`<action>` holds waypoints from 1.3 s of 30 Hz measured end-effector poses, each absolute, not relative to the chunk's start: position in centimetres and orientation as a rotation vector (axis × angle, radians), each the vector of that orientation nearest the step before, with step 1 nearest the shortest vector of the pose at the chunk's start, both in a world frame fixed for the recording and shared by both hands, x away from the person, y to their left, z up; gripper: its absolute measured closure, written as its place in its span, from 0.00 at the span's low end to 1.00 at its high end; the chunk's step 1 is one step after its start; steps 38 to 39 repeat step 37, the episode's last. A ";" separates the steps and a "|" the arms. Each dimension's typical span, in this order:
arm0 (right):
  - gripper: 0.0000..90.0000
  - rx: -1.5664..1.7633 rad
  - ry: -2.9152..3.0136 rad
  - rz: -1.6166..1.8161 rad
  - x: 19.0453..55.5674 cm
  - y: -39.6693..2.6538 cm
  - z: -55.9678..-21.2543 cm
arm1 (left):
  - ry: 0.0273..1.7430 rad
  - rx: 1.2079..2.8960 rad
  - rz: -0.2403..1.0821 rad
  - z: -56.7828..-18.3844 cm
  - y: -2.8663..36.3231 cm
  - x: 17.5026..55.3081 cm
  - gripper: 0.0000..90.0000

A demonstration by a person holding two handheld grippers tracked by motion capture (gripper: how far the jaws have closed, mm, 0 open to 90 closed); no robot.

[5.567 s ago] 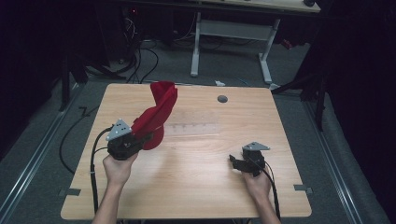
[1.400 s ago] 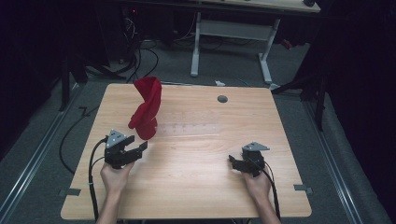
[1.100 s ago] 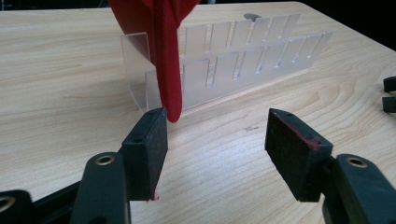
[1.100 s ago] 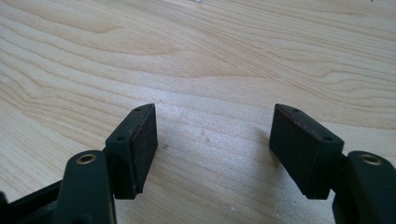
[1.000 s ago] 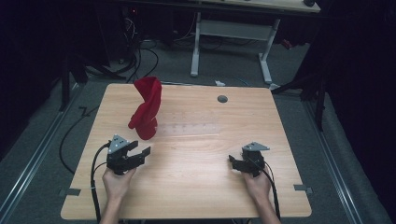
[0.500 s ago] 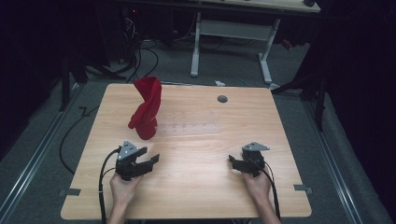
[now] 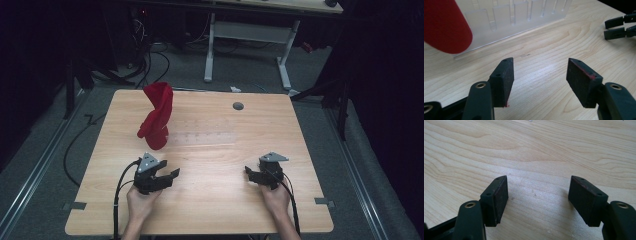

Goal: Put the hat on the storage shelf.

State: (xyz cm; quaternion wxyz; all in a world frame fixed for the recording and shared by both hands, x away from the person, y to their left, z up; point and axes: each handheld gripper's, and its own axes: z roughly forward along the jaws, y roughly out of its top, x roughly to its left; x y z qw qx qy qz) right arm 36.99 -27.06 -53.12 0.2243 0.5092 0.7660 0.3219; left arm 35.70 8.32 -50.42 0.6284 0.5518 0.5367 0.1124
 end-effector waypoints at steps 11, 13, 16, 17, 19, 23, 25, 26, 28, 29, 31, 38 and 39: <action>0.36 1.405 2.114 0.889 37.0 -27.1 -53.1 | 1.254 1.312 0.283 -51.9 7.5 36.7 0.44; 0.36 1.405 2.114 0.888 37.0 -27.1 -53.1 | 1.259 1.315 0.290 -52.1 7.4 36.9 0.44; 0.36 1.405 2.114 0.889 37.0 -27.1 -53.1 | 1.271 1.324 0.312 -52.6 7.3 37.3 0.43; 0.36 1.405 2.114 0.889 37.0 -27.1 -53.1 | 1.275 1.333 0.322 -52.9 7.2 37.4 0.43; 0.36 1.406 2.114 0.890 37.0 -27.1 -53.1 | 1.281 1.340 0.346 -53.1 7.1 37.6 0.43; 0.36 1.405 2.114 0.889 37.0 -27.1 -53.1 | 1.290 1.344 0.377 -53.4 6.9 37.9 0.43; 0.36 1.405 2.114 0.889 37.0 -27.1 -53.1 | 1.292 1.354 0.394 -53.6 6.9 38.1 0.42; 0.36 1.405 2.114 0.889 37.0 -27.1 -53.1 | 1.294 1.361 0.404 -53.8 6.9 38.1 0.42; 0.36 1.405 2.114 0.889 37.0 -27.1 -53.1 | 1.306 1.372 0.415 -54.1 6.8 38.3 0.42; 0.36 1.405 2.114 0.889 37.0 -27.1 -53.1 | 1.315 1.382 0.417 -54.3 6.8 38.3 0.41; 0.36 1.405 2.114 0.890 37.0 -27.1 -53.1 | 1.324 1.407 0.435 -54.6 6.5 38.4 0.39; 0.36 1.405 2.114 0.889 37.0 -27.1 -53.1 | 1.329 1.407 0.428 -54.6 6.5 38.4 0.37; 0.36 1.405 2.114 0.889 37.0 -27.1 -53.1 | 1.329 1.407 0.428 -54.6 6.5 38.4 0.37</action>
